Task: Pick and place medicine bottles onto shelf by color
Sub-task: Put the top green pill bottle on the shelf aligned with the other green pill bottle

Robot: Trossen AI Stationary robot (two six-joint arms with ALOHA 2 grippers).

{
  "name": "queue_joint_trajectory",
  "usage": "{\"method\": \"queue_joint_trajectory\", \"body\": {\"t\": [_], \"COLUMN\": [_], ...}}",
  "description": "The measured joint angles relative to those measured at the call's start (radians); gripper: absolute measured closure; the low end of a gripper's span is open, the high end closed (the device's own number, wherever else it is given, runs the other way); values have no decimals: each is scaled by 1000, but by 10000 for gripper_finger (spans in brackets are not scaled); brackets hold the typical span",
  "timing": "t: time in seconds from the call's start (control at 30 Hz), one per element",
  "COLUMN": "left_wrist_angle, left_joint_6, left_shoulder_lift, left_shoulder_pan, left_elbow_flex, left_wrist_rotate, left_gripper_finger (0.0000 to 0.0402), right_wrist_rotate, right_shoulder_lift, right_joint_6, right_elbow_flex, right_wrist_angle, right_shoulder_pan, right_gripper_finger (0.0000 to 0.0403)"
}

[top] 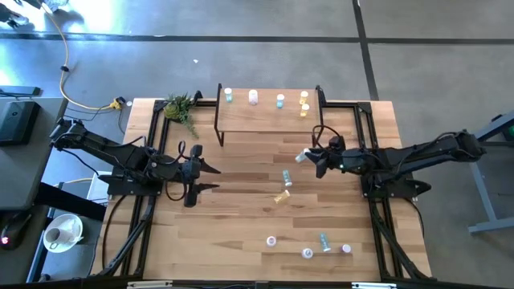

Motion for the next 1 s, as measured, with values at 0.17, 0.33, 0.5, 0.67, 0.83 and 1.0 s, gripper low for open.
{"method": "queue_joint_trajectory", "body": {"t": [0.17, 0.33, 0.5, 0.67, 0.83, 1.0], "left_wrist_angle": [0, -2, -16, 37, 139, 199], "left_joint_6": [-23, -30, -53, -53, 20, 27], "left_shoulder_lift": [0, 0, 33, 116, 228, 308], "left_shoulder_pan": [0, 0, 0, 1, 11, 73], "left_elbow_flex": [0, 0, -2, -2, -2, -1], "left_wrist_rotate": [-66, -84, -81, -82, -103, -50], "left_gripper_finger": [187, 164, 161, 161, 161, 161], "right_wrist_rotate": [0, 0, -13, -48, -81, -127], "right_shoulder_lift": [37, 76, 142, 238, 338, 436], "right_joint_6": [-76, -108, -152, -171, -210, -260], "right_elbow_flex": [0, 12, 75, 144, 223, 306], "right_wrist_angle": [122, 179, 181, 180, 175, 174], "right_shoulder_pan": [12, 11, 11, 11, 11, 11], "right_gripper_finger": [301, 301, 301, 301, 301, 301]}}
